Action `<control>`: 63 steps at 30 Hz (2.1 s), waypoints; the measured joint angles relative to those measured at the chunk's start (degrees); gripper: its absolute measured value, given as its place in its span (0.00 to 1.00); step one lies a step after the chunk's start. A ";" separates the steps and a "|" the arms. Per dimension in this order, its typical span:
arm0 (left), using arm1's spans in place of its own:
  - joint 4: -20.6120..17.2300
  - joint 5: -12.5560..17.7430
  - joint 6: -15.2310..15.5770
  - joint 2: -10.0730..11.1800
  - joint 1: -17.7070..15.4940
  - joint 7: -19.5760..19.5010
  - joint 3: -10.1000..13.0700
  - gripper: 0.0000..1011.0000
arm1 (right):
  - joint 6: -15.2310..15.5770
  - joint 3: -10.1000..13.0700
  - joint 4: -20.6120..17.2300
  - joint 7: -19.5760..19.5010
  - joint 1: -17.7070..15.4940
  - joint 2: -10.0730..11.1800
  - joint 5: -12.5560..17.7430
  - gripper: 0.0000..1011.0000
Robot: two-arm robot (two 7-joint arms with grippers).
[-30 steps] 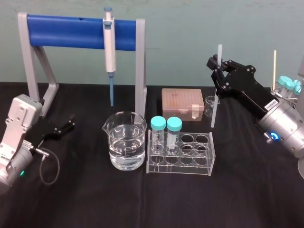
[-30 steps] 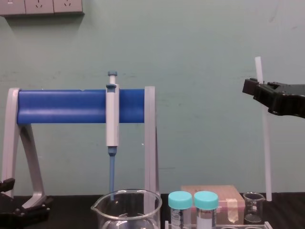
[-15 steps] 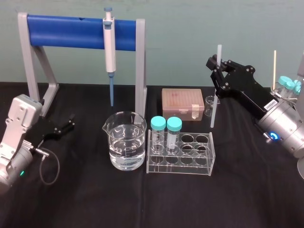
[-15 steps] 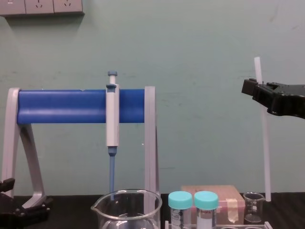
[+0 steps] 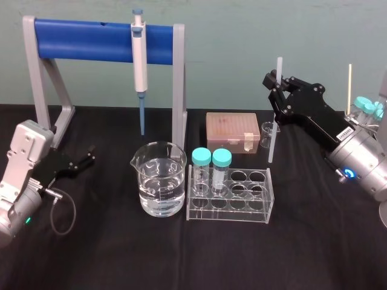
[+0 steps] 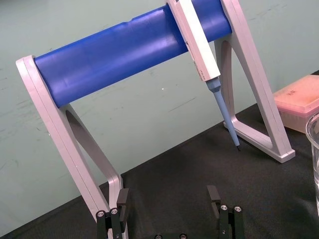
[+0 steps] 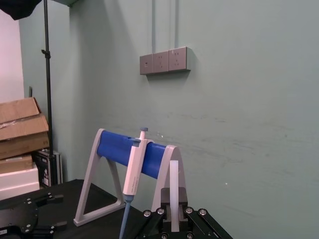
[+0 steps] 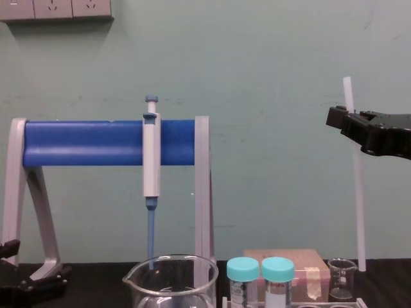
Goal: Pick up the stirring rod with one hand, then place it down.
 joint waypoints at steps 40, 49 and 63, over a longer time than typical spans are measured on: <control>0.00 0.00 0.00 0.00 0.00 0.00 0.00 0.99 | -5.21 -1.19 8.65 2.27 0.94 -3.58 -0.74 0.07; 0.00 0.00 0.00 0.00 0.00 0.00 0.00 0.99 | -5.47 -1.53 11.29 2.69 2.10 -4.60 -0.53 0.07; 0.00 0.00 0.00 0.00 0.00 0.00 0.00 0.99 | -5.05 -2.72 15.19 3.56 3.48 -5.55 -0.35 0.07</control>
